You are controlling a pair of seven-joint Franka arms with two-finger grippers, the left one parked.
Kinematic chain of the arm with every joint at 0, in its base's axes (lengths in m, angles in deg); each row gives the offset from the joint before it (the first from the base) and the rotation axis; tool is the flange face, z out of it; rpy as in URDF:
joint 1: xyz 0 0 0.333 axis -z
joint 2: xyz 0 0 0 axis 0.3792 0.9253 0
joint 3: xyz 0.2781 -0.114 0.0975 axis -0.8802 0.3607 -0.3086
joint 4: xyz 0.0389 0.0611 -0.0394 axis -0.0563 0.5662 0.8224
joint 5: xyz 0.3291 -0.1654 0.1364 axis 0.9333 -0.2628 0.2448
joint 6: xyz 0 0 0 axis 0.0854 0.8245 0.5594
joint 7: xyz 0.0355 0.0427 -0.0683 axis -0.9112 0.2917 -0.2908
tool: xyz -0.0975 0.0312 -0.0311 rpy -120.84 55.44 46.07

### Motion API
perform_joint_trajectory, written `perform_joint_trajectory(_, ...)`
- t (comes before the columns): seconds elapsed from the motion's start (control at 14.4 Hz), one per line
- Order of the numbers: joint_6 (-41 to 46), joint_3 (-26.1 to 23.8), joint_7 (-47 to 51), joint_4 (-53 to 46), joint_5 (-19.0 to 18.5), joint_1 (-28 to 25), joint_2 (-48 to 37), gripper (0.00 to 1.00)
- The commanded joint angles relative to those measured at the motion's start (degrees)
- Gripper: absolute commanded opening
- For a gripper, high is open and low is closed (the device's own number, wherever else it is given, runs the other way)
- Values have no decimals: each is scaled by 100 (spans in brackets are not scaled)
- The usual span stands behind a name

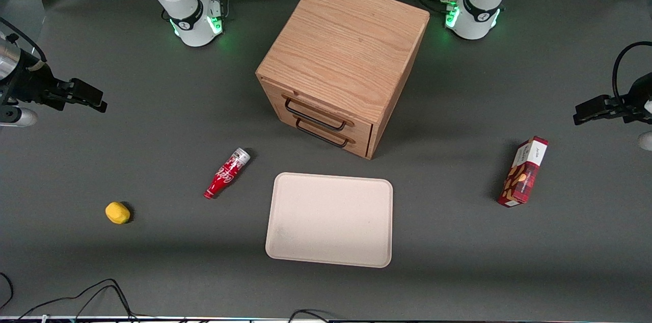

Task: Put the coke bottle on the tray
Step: 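Move the open right gripper down toward the red Coca-Cola bottle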

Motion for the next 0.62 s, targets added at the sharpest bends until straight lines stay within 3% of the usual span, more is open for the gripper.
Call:
perform_joint_trajectory(0.0, 79, 27, -1, -23, -57, -38, 16, 100)
perform_joint_trajectory(0.28, 61, -52, 227, -58, -22, -81, 182, 100)
perform_joint_trajectory(0.55, -710, -525, 1745, -6, 101, -99, 761, 100)
